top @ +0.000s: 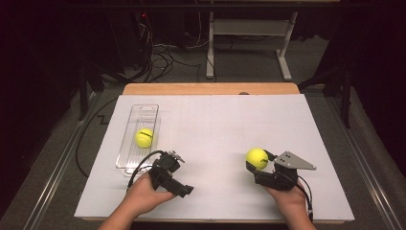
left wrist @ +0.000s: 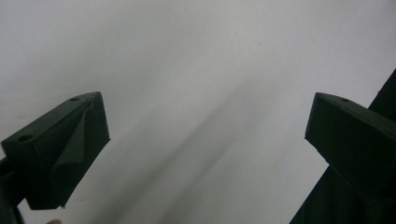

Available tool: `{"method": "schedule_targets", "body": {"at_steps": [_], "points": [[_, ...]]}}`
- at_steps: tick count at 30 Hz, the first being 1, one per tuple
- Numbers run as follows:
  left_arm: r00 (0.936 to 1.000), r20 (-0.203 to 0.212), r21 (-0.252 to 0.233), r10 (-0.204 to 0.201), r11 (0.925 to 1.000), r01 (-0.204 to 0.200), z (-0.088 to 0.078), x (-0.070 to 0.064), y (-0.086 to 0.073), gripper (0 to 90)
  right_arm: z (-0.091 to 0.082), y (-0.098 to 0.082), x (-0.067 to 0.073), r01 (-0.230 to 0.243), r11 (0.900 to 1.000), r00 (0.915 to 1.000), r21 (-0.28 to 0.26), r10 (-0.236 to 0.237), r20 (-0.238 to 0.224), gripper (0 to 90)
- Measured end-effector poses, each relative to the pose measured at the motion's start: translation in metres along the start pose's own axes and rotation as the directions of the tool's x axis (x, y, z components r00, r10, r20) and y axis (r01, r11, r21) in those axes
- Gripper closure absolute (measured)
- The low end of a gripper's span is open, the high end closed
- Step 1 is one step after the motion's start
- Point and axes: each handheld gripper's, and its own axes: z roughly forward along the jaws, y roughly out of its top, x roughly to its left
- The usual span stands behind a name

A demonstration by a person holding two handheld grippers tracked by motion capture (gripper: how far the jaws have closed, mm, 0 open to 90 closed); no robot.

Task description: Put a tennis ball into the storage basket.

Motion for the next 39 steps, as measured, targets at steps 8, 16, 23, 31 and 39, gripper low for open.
{"method": "schedule_targets", "body": {"at_steps": [8,16,23,31,39], "points": [[1.0000,0.001,0.011,-0.001,0.9999,0.001,0.001,0.000,0.000,0.7,0.008,0.002,0.012,0.000,1.000,0.9988,0.017,0.001,-0.048,27.5],[1.0000,0.001,0.008,-0.006,1.0000,0.006,0.002,-0.001,-0.001,0.7,0.014,0.003,0.023,0.011,1.000,0.9958,0.023,-0.009,-0.091,27.6],[1.0000,0.002,0.010,-0.006,0.9999,0.006,0.002,0.000,-0.001,0.7,0.018,0.004,0.034,0.017,1.000,0.9923,0.022,-0.014,-0.123,27.5],[1.0000,0.003,0.010,-0.007,0.9999,0.007,0.002,0.000,-0.001,0.7,0.023,0.005,0.047,0.040,0.999,0.9867,0.027,-0.035,-0.159,27.6],[0.9998,0.018,0.004,-0.012,0.9999,0.012,0.002,-0.001,0.001,0.7,0.028,0.005,0.055,0.057,0.998,0.9833,0.033,-0.051,-0.175,27.6]]}}
